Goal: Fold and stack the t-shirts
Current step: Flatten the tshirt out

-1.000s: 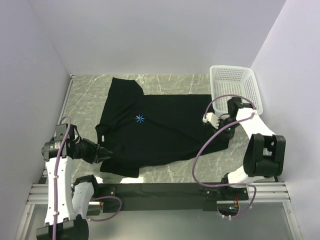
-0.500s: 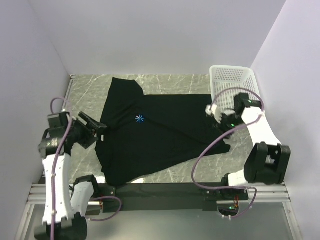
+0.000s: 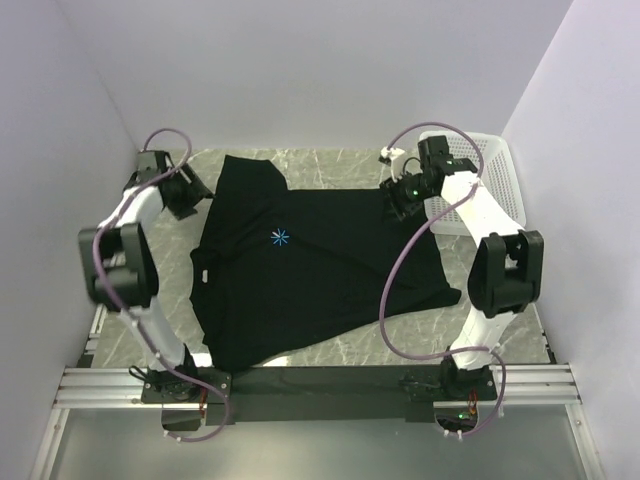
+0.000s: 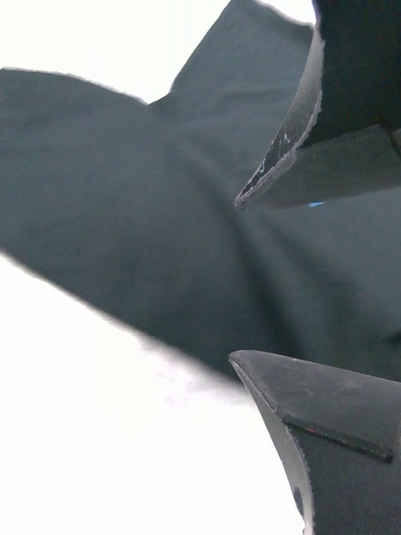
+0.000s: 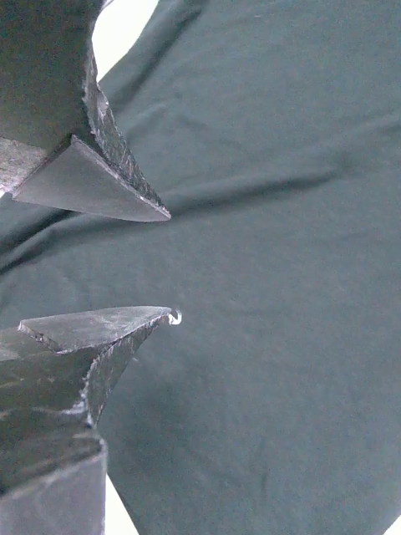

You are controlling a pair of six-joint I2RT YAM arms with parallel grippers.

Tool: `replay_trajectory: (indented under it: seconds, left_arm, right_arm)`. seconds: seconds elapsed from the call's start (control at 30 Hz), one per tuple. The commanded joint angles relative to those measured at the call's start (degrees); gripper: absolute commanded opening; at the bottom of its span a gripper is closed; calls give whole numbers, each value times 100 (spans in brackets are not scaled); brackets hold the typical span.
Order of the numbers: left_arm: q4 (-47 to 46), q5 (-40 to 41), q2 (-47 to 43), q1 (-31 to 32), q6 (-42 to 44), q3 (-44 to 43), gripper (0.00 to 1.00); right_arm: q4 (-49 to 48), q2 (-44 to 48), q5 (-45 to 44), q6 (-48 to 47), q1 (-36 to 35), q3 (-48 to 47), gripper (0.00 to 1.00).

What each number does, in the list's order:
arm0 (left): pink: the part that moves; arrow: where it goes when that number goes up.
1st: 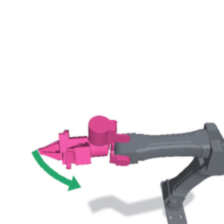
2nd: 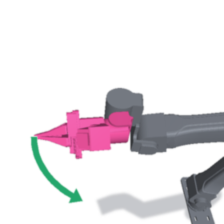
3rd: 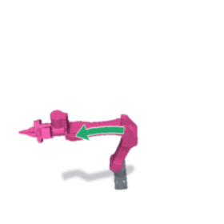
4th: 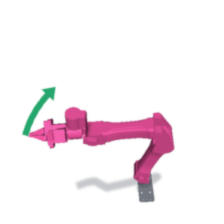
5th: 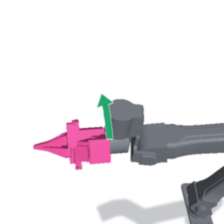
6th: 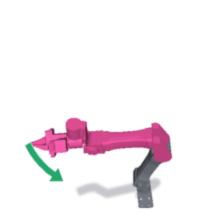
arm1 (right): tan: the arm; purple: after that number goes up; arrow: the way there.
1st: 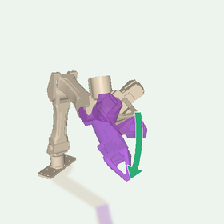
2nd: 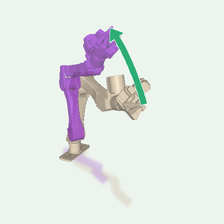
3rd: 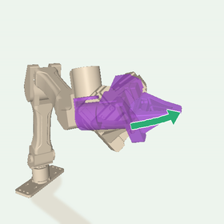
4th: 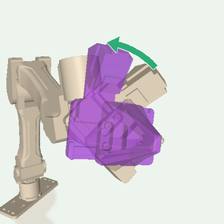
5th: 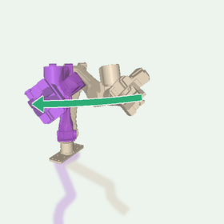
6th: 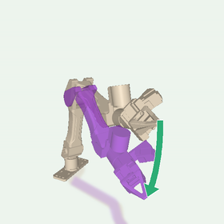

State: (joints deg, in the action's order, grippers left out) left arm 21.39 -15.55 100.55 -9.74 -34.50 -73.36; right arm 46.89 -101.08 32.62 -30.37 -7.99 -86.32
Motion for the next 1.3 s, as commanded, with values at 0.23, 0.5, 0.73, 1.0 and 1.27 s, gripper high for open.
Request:
replay_trajectory:
  seconds: [0.23,0.5,0.73,1.0,1.27]
  left_arm:
    - [708,351,2530,130,1208,-2770,68]
    - [849,175,3084,332,1411,-3158,63]
    - [990,702,3155,622,1464,-2930,53]
    - [1183,1537,3102,666,1385,-2868,1]
    - [1219,2108,3040,280,1358,-3368,0]
  right_arm:
    - [-57,-527,-221,717,8,-930,52]
    - [-66,-676,-239,875,34,-1009,52]
    - [-14,-843,-133,998,104,-1211,52]
    - [-57,-923,-89,1051,122,-1255,52]
    - [-145,-896,-142,1059,122,-1150,52]
